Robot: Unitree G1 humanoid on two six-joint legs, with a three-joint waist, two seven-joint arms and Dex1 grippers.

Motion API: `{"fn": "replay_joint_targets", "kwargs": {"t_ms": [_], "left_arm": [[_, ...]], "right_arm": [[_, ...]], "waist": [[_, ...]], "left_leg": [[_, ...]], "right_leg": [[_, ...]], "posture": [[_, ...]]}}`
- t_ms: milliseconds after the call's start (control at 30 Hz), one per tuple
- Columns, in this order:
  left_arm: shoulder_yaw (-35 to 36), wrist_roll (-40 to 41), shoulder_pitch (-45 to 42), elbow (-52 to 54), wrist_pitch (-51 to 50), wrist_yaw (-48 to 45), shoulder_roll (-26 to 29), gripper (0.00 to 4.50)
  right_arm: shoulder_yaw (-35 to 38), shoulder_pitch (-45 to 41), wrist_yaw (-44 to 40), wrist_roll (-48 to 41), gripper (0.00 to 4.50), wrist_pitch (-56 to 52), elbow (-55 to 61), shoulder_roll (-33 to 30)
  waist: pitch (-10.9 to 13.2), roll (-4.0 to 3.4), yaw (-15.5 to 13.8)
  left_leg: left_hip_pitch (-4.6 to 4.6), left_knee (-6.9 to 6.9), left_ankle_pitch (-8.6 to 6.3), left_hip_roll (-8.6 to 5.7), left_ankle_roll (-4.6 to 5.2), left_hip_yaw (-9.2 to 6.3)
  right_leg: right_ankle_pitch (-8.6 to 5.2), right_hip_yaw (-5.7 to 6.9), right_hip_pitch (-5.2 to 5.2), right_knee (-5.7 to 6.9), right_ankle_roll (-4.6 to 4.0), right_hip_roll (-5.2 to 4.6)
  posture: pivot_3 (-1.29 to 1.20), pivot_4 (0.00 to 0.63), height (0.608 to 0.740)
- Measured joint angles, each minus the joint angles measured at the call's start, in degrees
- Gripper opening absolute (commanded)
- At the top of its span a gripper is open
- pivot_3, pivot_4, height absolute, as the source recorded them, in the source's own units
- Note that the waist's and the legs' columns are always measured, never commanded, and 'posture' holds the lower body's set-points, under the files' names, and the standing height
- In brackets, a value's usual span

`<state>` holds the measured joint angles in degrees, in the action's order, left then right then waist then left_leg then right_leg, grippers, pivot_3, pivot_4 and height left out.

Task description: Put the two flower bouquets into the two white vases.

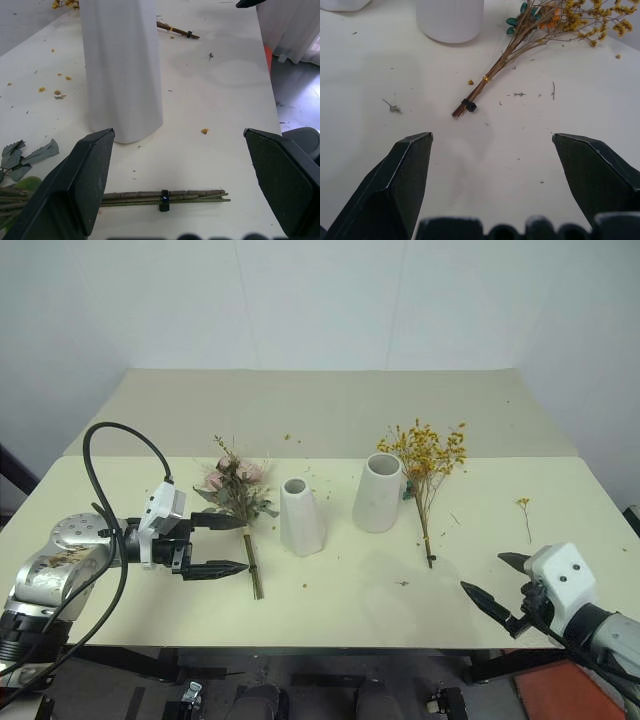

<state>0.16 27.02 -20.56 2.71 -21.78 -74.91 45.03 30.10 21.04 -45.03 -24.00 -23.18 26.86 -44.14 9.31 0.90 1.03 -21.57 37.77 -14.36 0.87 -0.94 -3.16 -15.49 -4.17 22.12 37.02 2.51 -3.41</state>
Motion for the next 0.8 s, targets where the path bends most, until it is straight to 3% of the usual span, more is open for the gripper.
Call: {"fn": "replay_joint_targets", "kwargs": {"t_ms": [800], "left_arm": [[0.0, 0.1, 0.5, 0.2, -0.1, 1.3, 0.0, 4.5]], "right_arm": [[-0.2, -2.1, -1.1, 0.4, 4.48, -0.1, -0.4, -0.4]], "waist": [[0.0, 0.0, 0.0]], "left_leg": [[0.0, 0.0, 0.0, 0.0, 0.0, 0.0]], "right_leg": [[0.0, 0.0, 0.0, 0.0, 0.0, 0.0]], "posture": [[0.0, 0.15, 0.74]]}}
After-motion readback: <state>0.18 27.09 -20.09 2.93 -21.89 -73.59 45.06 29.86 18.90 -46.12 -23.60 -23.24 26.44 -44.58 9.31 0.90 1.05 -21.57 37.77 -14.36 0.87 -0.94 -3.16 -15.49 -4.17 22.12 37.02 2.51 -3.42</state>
